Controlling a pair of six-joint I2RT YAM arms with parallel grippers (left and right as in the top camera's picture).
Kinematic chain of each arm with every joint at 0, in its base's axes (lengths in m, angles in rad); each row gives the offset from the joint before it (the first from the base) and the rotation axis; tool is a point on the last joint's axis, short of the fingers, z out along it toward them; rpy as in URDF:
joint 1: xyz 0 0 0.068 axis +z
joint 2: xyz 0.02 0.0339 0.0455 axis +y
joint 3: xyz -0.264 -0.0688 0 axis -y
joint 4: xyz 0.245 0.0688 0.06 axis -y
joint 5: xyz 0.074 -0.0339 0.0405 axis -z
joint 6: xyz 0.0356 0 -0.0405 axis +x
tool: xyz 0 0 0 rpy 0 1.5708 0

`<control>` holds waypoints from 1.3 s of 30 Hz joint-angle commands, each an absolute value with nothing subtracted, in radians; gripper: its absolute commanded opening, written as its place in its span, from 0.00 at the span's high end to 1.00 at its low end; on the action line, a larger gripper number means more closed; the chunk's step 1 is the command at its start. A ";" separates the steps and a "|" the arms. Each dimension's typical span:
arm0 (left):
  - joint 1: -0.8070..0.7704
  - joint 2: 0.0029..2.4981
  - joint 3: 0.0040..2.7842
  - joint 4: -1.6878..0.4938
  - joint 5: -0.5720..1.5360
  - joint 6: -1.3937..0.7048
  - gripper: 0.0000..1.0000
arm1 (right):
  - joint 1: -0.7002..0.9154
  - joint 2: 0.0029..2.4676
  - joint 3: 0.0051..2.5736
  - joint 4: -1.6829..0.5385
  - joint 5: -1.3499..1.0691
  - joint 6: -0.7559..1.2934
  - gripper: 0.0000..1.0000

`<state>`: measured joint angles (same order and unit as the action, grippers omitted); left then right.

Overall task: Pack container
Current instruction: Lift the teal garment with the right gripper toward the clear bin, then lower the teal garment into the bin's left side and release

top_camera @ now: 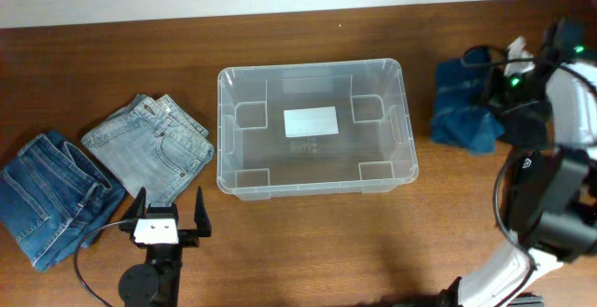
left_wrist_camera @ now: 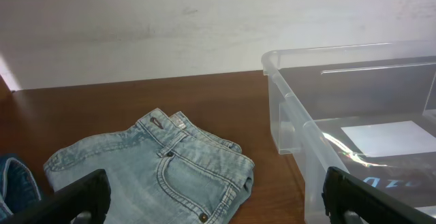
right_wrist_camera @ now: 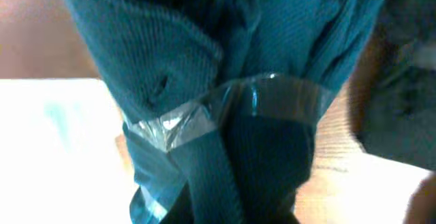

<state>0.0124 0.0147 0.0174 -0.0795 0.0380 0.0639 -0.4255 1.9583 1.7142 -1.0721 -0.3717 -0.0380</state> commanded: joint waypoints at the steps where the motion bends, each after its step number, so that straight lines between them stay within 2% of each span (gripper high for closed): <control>1: 0.015 0.007 0.009 -0.079 0.038 0.073 0.01 | -0.418 1.794 1.814 -1.113 -0.392 -0.045 0.96; 7: 0.015 0.007 0.009 -0.079 0.038 0.073 0.01 | -0.398 1.634 1.822 -1.159 -0.450 -0.044 0.96; 12: 0.015 0.007 0.009 -0.079 0.038 0.073 0.01 | -0.313 1.547 1.822 -1.180 -0.478 -0.017 0.96; 21: 0.015 0.007 0.009 -0.079 0.038 0.073 0.00 | 0.059 1.551 1.821 -1.097 -0.478 0.130 0.96; 28: 0.015 0.007 0.009 -0.079 0.038 0.073 0.01 | 0.317 1.581 1.819 -1.019 -0.292 0.284 0.96; 33: 0.015 0.007 0.009 -0.079 0.038 0.073 0.00 | 0.447 1.636 1.818 -0.997 -0.165 0.424 0.96; 39: 0.015 0.007 0.009 -0.079 0.038 0.073 0.01 | 0.537 1.748 1.818 -0.945 -0.157 0.553 0.96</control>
<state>0.0124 0.0147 0.0174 -0.0795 0.0380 0.0639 0.4995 1.7004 1.7988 -0.9733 -0.1917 0.4446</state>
